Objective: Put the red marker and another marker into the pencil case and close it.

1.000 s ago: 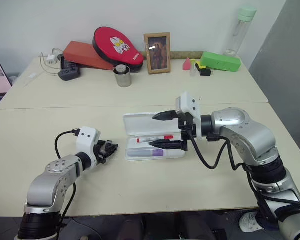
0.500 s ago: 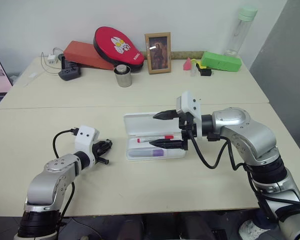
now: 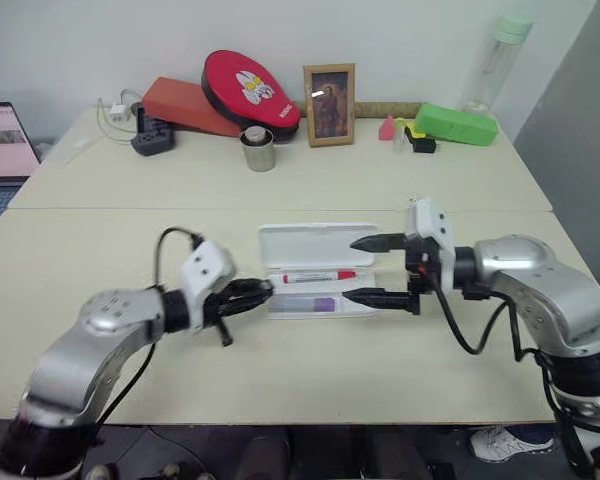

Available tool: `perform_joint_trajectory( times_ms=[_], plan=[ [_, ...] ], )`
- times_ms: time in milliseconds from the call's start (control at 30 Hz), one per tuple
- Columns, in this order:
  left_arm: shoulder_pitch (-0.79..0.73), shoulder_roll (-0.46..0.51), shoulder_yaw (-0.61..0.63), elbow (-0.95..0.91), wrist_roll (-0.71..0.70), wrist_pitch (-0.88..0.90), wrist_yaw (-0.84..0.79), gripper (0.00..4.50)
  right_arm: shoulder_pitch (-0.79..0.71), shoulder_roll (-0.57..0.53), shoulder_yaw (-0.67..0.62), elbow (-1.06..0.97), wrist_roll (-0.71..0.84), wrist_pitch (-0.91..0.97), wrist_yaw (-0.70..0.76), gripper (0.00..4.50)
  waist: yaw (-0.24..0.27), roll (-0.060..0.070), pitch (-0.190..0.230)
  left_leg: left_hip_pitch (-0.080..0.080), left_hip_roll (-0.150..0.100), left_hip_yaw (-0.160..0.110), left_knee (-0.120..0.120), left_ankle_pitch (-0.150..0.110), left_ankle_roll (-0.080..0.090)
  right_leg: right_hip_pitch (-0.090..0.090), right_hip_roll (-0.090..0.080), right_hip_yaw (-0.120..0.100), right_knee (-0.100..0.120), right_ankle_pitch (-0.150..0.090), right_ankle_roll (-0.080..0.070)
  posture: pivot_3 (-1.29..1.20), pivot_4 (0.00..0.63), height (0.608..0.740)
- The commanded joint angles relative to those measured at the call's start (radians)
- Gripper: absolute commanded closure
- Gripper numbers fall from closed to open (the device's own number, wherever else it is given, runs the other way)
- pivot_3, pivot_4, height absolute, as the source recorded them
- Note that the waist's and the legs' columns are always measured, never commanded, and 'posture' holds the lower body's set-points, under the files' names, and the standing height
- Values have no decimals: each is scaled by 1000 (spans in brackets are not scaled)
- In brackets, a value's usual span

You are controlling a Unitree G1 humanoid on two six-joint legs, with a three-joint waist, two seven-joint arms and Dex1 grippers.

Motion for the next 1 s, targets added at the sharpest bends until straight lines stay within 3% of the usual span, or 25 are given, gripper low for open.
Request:
perform_joint_trajectory(
  times_ms=[33, 200, 367, 1000],
  plan=[
    [-177, -84, -200, 144, 114, -47, -39, 4066, 55, -11, -70, -101, 35, 30, -73, 0, -1, 0, 0, 0, 0, 0, 0, 0, 0, 0, 1, 0, 0, 0, 0, 0, 150, 740],
    [-358, -205, -346, 348, 210, -101, -79, 4066, 122, -10, -101, -189, 58, 81, -162, 0, -13, 0, 0, 0, 1, 1, 0, 0, 0, -1, 3, -1, 1, 0, 0, 0, 150, 740],
    [-440, -263, -384, 458, 238, -138, -150, 4066, 177, -13, -147, -265, 91, 129, -247, 0, -24, -1, 0, -1, 1, 1, 0, 0, 0, -1, 3, 0, 1, 0, 0, 0, 150, 740],
    [-448, -313, -407, 495, 294, -150, -214, 4066, 244, -36, -179, -345, 176, 167, -376, 0, -25, -1, 0, -1, 1, 0, 1, 0, 0, 0, 3, -1, 1, 0, 0, 0, 150, 740]
  ],
)
